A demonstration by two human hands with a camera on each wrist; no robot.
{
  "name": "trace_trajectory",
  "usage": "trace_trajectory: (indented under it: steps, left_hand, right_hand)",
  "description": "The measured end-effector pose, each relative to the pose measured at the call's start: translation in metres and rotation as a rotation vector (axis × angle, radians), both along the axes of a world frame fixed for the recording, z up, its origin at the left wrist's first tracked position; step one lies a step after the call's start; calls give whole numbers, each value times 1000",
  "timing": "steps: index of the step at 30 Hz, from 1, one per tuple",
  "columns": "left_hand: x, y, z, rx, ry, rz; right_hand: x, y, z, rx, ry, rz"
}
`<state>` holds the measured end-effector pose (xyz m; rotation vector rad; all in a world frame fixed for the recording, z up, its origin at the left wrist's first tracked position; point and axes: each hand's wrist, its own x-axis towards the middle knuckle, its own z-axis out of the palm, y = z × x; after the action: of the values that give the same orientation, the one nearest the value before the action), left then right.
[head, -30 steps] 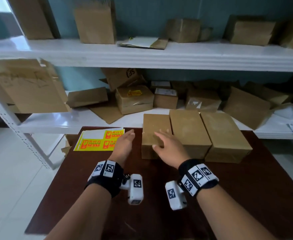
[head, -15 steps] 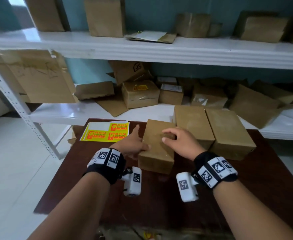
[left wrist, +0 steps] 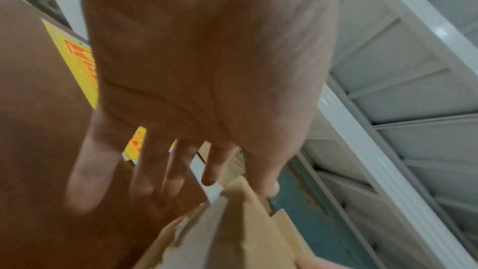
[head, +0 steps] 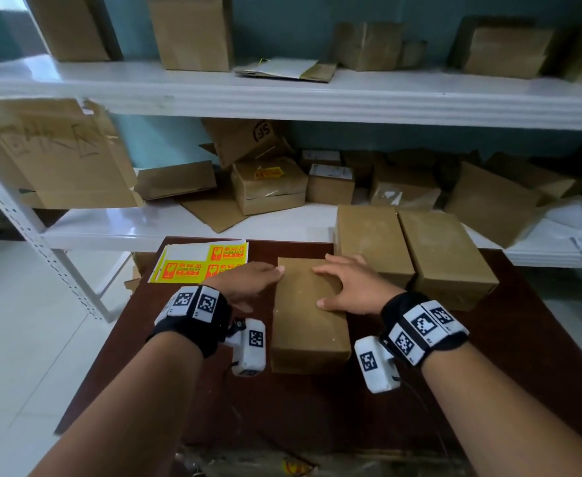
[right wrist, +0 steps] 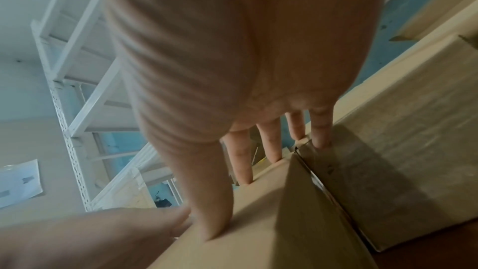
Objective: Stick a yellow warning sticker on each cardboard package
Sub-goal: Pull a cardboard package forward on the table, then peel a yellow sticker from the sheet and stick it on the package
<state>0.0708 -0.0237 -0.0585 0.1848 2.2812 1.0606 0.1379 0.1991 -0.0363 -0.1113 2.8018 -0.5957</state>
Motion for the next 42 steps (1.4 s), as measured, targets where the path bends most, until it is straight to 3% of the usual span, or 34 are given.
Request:
trace_trajectory:
  steps: [3, 6, 9, 18, 28, 31, 36, 42]
  left_hand:
    - [-19, -16, -24, -123, 239, 90]
    - [-33, -32, -51, -330, 339, 88]
    - [-40, -36, -71, -533, 309, 4]
    - [-37, -36, -70, -677, 281, -93]
    - [-25, -38, -68, -618, 241, -252]
    - [-21, -32, -68, -484, 264, -188]
    - [-28, -33, -57, -464, 223, -239]
    - [-23, -36, -39, -375, 269, -101]
  right_hand:
    - [1, -4, 0, 24, 14, 28]
    - [-1, -7, -2, 9, 7, 63]
    - [-5, -9, -4, -49, -26, 81]
    - [-6, -9, -8, -149, -19, 67]
    - [4, 4, -35, -443, 16, -19]
    - [2, 8, -33, -469, -7, 8]
    - [-6, 9, -26, -540, 9, -15]
    - [-8, 8, -16, -574, -32, -34]
